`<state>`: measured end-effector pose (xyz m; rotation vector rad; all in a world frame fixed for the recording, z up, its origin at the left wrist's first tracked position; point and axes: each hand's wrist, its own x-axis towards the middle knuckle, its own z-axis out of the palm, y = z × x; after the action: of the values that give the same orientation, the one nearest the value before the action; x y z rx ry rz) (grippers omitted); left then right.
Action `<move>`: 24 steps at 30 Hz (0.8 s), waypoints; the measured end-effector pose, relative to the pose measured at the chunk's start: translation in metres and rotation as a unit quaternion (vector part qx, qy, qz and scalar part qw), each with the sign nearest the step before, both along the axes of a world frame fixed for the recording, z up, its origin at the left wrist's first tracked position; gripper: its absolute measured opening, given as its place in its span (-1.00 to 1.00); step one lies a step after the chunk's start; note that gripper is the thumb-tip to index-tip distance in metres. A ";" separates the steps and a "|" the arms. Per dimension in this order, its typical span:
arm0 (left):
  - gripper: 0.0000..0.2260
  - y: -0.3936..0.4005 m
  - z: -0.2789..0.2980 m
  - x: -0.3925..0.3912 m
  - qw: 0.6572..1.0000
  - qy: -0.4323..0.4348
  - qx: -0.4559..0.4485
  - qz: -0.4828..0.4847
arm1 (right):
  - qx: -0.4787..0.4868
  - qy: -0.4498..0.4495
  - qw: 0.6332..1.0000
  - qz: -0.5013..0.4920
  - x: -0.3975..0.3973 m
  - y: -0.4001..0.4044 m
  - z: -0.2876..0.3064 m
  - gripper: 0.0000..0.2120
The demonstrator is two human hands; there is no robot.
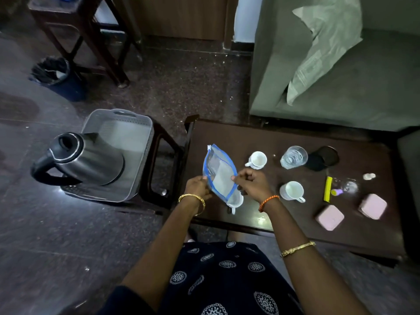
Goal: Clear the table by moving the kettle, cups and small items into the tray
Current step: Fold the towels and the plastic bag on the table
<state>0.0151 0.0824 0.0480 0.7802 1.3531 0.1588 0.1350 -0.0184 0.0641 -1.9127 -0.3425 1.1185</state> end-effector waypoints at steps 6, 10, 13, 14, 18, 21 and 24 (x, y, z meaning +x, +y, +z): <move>-0.75 -0.028 -0.003 0.026 0.998 0.033 0.053 -0.012 | -0.047 -0.262 0.959 -0.096 0.015 -0.025 0.004 -0.87; -0.78 -0.045 -0.002 0.040 0.997 -0.004 0.063 -0.049 | -0.082 -0.312 0.939 -0.118 0.022 -0.039 0.007 -0.90; -0.74 -0.064 0.001 0.049 0.991 -0.032 0.095 -0.086 | -0.053 -0.259 0.952 -0.154 0.025 -0.045 0.013 -0.89; -0.73 -0.067 0.001 0.050 0.988 -0.036 0.116 -0.100 | -0.047 -0.246 0.954 -0.162 0.024 -0.042 0.015 -0.90; -0.77 -0.080 0.007 0.050 0.963 -0.047 0.212 -0.161 | -0.093 -0.192 0.973 -0.092 0.022 -0.031 0.021 -0.82; -0.83 -0.092 0.010 0.053 0.946 -0.056 0.253 -0.195 | -0.147 -0.137 0.979 -0.026 0.028 -0.032 0.014 -0.68; -0.82 -0.099 0.008 0.053 0.935 -0.045 0.286 -0.205 | -0.177 -0.101 0.979 0.012 0.035 -0.039 0.007 -0.80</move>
<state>0.0685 -0.0161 0.0561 1.5111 1.0313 0.2597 0.1700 -0.0578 0.0710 -2.3511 -0.2923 1.0548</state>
